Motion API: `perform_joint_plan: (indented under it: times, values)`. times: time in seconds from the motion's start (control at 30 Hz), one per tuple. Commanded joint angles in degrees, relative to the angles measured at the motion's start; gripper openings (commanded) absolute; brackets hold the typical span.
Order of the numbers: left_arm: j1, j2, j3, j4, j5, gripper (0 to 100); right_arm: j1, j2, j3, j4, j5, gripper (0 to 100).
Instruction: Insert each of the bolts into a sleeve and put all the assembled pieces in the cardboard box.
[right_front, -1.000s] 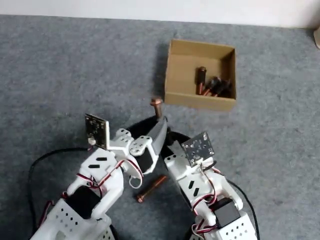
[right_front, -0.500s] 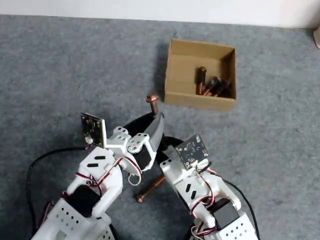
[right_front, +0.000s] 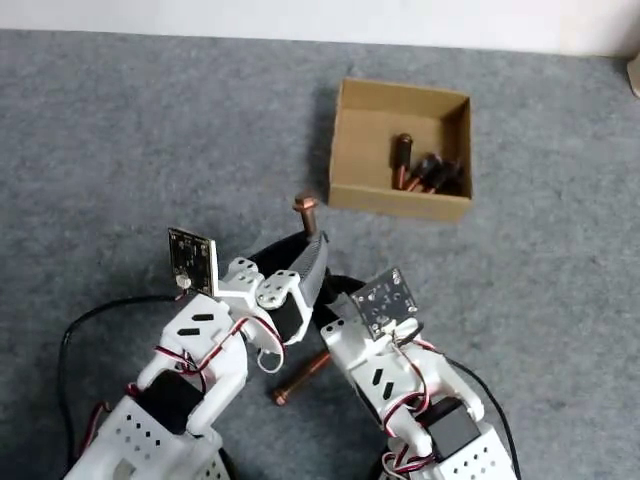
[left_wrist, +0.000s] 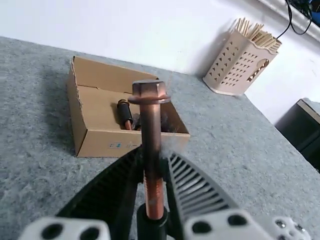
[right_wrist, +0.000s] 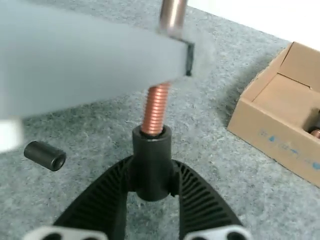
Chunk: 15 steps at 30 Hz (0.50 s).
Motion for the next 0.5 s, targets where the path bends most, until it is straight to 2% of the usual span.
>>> perform_joint_plan:
  times: [0.0, 0.23, 0.33, 0.47]
  values:
    - [0.48, -0.13, -0.57, -1.49, 0.35, 0, -0.22, -0.84, -5.58, -0.13, -0.18, 0.5]
    - [2.24, -0.13, -0.48, -1.32, 0.35, 0, 0.13, -0.84, -7.25, 0.13, -0.18, 0.5]
    - [2.77, -0.13, -0.4, -1.23, 0.44, 0, 2.95, -0.84, -7.34, -0.13, -0.35, 0.5]
    - [8.31, -0.13, 1.54, -1.14, 0.09, 0, 5.58, -0.84, -7.34, -0.48, -0.62, 0.5]
